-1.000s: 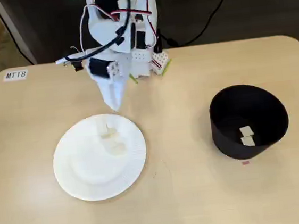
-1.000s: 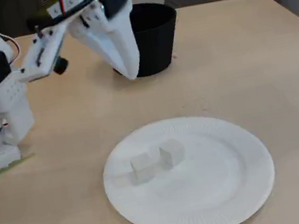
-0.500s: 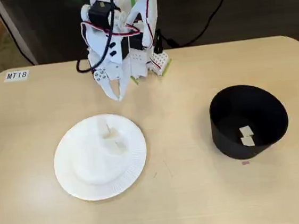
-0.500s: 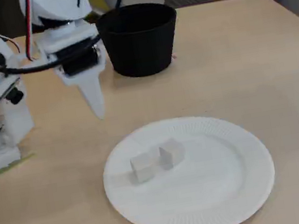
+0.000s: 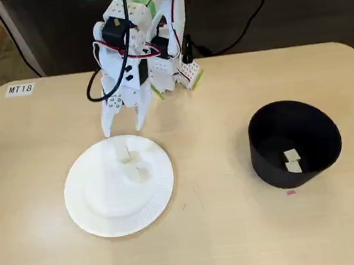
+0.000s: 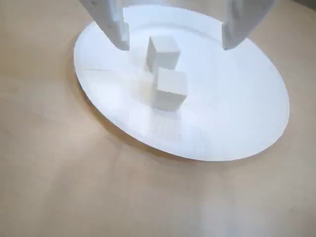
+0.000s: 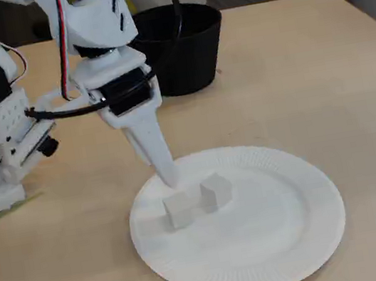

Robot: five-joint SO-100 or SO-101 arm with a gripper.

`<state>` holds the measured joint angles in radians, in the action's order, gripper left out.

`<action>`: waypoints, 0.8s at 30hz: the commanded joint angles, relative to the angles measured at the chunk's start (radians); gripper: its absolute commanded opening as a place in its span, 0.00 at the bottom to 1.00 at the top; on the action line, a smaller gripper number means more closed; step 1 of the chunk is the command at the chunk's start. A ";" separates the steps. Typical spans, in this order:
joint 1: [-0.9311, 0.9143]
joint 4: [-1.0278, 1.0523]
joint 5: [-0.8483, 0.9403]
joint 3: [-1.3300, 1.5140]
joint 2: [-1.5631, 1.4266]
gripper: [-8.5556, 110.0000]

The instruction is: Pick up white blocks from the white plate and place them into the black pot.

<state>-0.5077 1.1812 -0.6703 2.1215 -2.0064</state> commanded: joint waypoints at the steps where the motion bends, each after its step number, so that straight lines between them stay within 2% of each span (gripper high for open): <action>1: -0.038 -0.035 0.032 -0.021 0.026 0.29; 24: -0.048 -0.160 -0.037 -0.023 0.181 0.24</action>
<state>-0.5568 1.0446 -0.6964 2.1215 -1.8300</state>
